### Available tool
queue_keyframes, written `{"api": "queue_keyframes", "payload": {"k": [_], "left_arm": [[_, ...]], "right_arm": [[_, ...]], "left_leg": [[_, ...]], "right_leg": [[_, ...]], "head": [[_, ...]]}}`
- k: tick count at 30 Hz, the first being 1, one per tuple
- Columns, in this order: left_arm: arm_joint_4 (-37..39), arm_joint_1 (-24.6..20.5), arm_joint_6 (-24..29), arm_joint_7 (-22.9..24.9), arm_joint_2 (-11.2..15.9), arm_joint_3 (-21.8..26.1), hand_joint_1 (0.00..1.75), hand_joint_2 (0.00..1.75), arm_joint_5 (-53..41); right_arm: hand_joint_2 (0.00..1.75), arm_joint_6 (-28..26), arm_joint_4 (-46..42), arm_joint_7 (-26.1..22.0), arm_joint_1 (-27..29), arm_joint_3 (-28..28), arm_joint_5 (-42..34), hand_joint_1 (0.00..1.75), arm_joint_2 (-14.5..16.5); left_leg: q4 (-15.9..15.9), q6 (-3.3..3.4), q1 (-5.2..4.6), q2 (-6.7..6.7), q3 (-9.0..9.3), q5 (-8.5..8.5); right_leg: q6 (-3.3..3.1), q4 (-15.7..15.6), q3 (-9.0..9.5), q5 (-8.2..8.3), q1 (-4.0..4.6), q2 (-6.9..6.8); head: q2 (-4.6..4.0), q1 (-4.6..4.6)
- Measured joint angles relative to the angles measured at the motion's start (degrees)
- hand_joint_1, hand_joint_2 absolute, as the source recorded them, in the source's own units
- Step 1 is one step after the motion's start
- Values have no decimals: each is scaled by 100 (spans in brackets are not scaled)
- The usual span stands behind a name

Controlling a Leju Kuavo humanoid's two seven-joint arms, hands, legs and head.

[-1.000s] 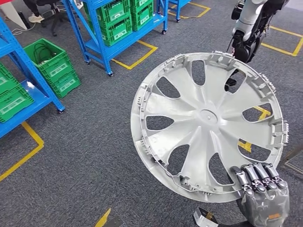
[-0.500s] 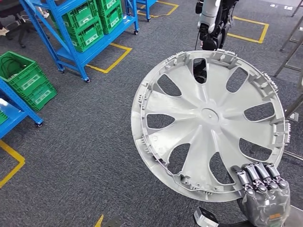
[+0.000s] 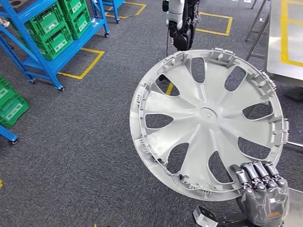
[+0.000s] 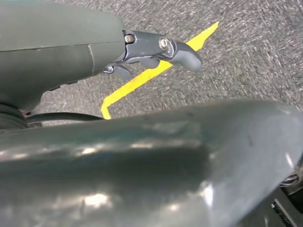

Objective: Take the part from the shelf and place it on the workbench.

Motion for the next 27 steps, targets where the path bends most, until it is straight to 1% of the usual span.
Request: {"api": "queue_keyframes", "payload": {"k": [1,2,3,4,5,6,7,8,9,10,11,12,13,15,16,17,18,19,20,21,22,23,24,25,26,27], "left_arm": [[0,-5,0,-2,-5,1,0,0,3],[0,-9,-1,-4,-11,1,0,0,5],[0,-9,-3,-5,-14,1,0,0,9],[0,-2,-4,-7,-14,1,0,0,15],[0,5,-5,-7,-12,1,0,0,22],[0,10,-5,-7,-9,2,0,0,29],[0,11,-4,-7,-7,3,0,0,35],[0,8,-4,-7,-8,4,0,0,39],[0,4,-4,-7,-11,5,0,0,41],[0,0,-4,-7,-11,5,0,0,43],[0,-3,-4,-6,-11,5,0,0,44],[0,-4,-4,-6,-9,5,0,0,45],[0,-5,-4,-5,-7,5,0,0,46],[0,-9,-4,-5,-5,5,0,0,48],[0,-12,-4,-5,-5,5,0,0,48],[0,-15,-3,-5,-5,5,0,0,47],[0,-13,-3,-5,-5,5,0,0,46],[0,-7,-3,-5,-4,5,0,0,46],[0,3,-3,-5,-3,5,0,0,46],[0,15,-4,-5,0,5,0,0,46],[0,23,-4,-5,3,5,0,0,46],[0,25,-4,-5,5,5,0,0,45],[0,24,-4,-5,8,5,0,0,45],[0,22,-4,-5,13,5,0,0,44],[0,22,-4,-5,18,5,0,0,44],[0,20,-4,-5,23,5,0,0,44]], "right_arm": [[175,0,0,-1,1,-2,1,175,0],[175,-1,0,-3,-4,-1,1,175,0],[175,-1,0,-4,-8,2,2,175,0],[175,-1,0,-5,-16,5,2,175,0],[175,-1,1,-6,-17,7,2,175,0],[175,0,2,-6,-15,7,2,175,0],[175,0,3,-4,-13,5,2,175,0],[175,0,4,-3,-12,3,2,175,0],[175,0,4,-2,-12,2,2,175,0],[175,0,5,-1,-17,3,3,175,0],[175,-1,4,-1,-19,7,2,175,0],[175,-1,3,-1,-20,10,2,175,0],[175,-2,3,-1,-16,13,2,175,0],[175,-2,2,1,-2,11,1,175,0],[175,-2,2,1,0,8,0,175,0],[175,-2,2,1,-1,8,1,175,1],[175,-2,2,1,-2,9,1,175,1],[175,-2,2,1,-4,11,1,175,2],[175,-2,2,1,-2,13,1,175,2],[175,-2,2,1,2,14,1,175,2],[175,-2,2,1,5,13,1,175,2],[175,-2,2,1,9,12,1,175,2],[175,-2,2,1,11,11,2,175,2],[175,-2,2,1,11,10,2,175,2],[175,-2,3,1,7,11,2,175,2],[175,-2,3,1,5,12,0,175,2]], "left_leg": [[-40,24,10,61,8,24],[-80,47,21,130,15,48],[-99,62,20,201,17,59],[-103,74,14,271,14,60],[-101,77,9,348,12,57],[-99,78,6,423,12,53],[-96,75,5,492,14,48],[-93,66,7,552,19,40],[-86,50,7,605,29,28],[-75,25,-9,653,38,10],[-58,-3,-27,695,47,-9],[-43,-27,-48,734,55,-24],[-33,-47,-65,773,62,-34],[-13,-85,-58,836,79,-66],[53,-113,-45,784,65,-132],[228,-141,-33,687,1,-258],[522,-165,-20,561,-120,-434],[913,-176,-14,449,-292,-631],[1314,-179,-12,395,-476,-795],[1595,-175,-11,372,-612,-867],[1678,-163,-12,360,-664,-823],[1527,-141,-13,344,-614,-663],[1184,-112,-13,301,-476,-429],[782,-77,-11,176,-312,-217],[429,-48,-4,39,-169,-66],[195,-30,-3,-76,-77,-1]], "right_leg": [[30,65,-56,-56,6,-93],[56,235,-156,-172,16,-228],[75,532,-298,-346,17,-388],[98,919,-480,-538,15,-500],[119,1290,-649,-683,8,-553],[136,1529,-753,-741,0,-579],[150,1553,-751,-691,-7,-600],[157,1327,-621,-540,-12,-630],[157,927,-395,-346,-14,-708],[146,514,-162,-215,3,-842],[114,192,26,-125,14,-936],[74,15,132,-99,26,-1003],[31,-24,156,-120,40,-1007],[-45,-20,148,-100,28,-883],[-80,-25,148,-91,20,-827],[-119,-32,149,-79,9,-772],[-152,-36,149,-71,0,-717],[-173,-34,146,-70,2,-657],[-185,-32,143,-69,6,-594],[-189,-27,144,-69,11,-522],[-189,-22,146,-69,17,-447],[-189,-17,152,-69,20,-371],[-189,-15,158,-69,22,-296],[-185,-13,158,-69,20,-231],[-173,-3,147,-67,21,-165],[-151,5,121,-59,14,-107]], "head": [[0,14],[0,33],[0,48],[0,60],[0,60],[0,58],[0,58],[0,59],[0,60],[0,63],[0,59],[0,55],[0,50],[0,46],[0,42],[0,34],[0,23],[0,14],[0,9],[0,8],[0,7],[0,8],[0,7],[0,9],[0,12],[0,7]]}}
